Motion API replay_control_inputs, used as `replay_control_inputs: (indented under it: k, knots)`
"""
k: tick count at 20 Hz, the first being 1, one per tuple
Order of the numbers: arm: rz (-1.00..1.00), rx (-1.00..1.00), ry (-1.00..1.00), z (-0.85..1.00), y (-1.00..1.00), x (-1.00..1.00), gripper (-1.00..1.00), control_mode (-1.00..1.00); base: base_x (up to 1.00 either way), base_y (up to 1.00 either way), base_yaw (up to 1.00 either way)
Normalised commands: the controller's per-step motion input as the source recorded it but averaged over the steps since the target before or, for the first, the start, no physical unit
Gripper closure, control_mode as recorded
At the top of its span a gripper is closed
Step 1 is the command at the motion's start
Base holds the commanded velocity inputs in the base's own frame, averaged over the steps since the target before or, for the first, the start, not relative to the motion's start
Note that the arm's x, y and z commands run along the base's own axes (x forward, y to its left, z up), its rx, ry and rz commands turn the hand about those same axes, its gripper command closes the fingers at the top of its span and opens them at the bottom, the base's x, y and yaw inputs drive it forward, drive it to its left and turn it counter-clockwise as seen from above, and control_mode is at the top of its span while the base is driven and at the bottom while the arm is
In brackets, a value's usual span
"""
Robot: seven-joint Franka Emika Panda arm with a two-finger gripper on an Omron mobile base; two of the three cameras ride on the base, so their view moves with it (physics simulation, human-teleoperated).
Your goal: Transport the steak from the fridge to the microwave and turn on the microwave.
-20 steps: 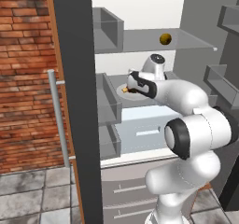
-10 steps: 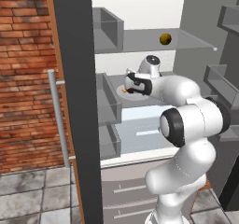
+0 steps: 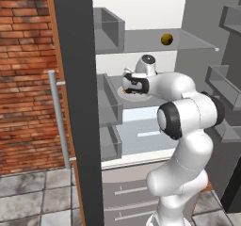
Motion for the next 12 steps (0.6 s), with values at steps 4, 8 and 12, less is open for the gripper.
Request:
replay_control_inputs:
  k: [4,8,12]
  knots:
    - [-0.03,0.00,0.00,-0.16,0.00,0.21,-1.00,-1.00,0.00,0.00,0.00]
    - [-0.03,0.00,0.00,-0.16,0.00,0.17,-1.00,-1.00,0.00,0.00,0.00]
    - [-0.03,0.00,0.00,-0.12,0.00,0.25,-1.00,-1.00,0.00,0.00,0.00]
